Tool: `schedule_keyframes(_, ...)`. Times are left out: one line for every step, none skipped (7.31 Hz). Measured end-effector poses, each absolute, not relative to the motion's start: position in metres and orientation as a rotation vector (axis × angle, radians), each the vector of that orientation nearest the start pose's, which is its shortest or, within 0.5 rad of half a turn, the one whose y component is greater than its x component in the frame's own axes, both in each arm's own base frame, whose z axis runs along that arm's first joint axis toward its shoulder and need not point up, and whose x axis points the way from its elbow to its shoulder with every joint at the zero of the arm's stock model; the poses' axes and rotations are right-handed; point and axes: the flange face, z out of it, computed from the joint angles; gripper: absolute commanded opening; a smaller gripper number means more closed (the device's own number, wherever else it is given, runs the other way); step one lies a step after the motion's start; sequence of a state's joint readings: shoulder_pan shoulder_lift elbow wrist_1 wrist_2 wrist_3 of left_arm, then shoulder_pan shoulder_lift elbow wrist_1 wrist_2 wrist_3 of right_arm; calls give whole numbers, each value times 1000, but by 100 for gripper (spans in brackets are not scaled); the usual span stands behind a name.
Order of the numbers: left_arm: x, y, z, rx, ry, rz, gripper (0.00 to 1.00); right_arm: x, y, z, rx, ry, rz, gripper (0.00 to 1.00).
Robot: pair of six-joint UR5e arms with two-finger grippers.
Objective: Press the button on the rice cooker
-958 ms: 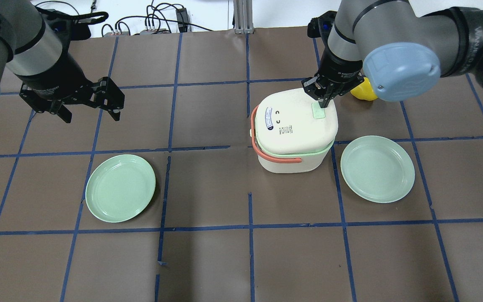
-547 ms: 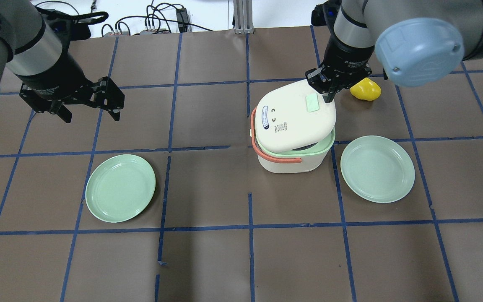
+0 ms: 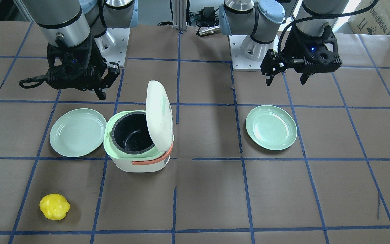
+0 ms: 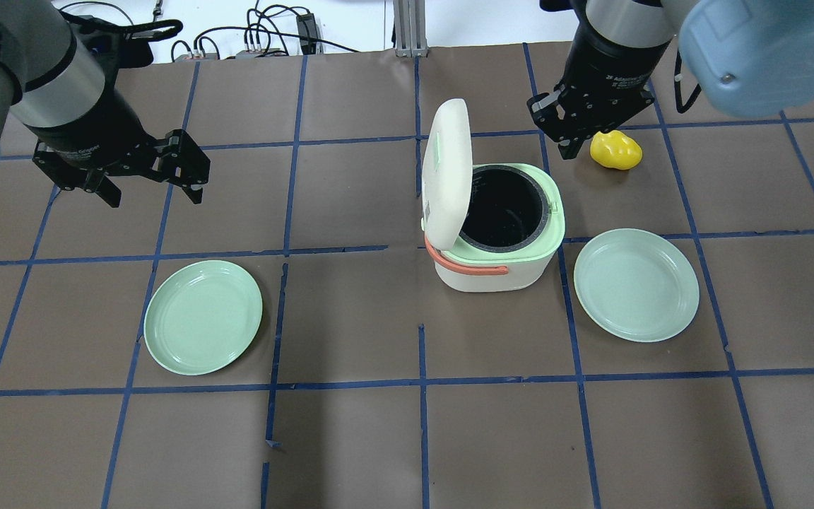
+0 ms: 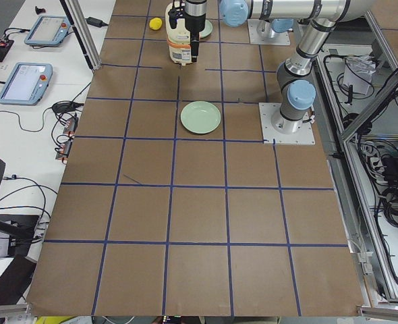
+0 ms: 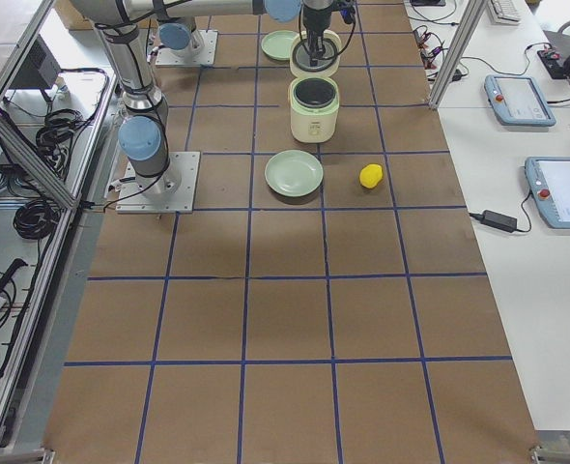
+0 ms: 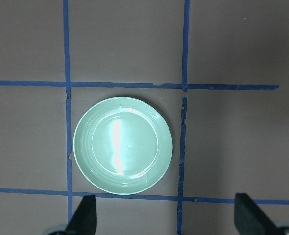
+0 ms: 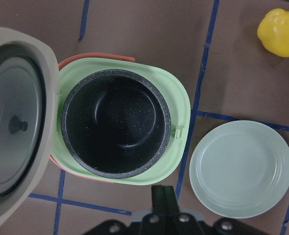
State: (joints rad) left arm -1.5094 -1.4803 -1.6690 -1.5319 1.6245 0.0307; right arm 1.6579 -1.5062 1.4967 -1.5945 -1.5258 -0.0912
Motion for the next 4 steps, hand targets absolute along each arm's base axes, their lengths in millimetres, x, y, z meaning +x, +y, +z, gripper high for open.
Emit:
schedule_keyframes(-100, -464, 486, -49, 3086, -44, 100, 178, -509, 498, -268, 3084, -66, 12)
schedule_keyframes(-100, -464, 486, -49, 3086, -45, 100, 173, -511, 501, -259, 3083, -80, 14)
schedule_keyframes(-100, -464, 487, -49, 3086, -46, 100, 167, -513, 506, -247, 3084, -97, 44)
schedule_keyframes(-100, -464, 487, -49, 3086, -46, 100, 162, -516, 516, -235, 3085, -123, 99)
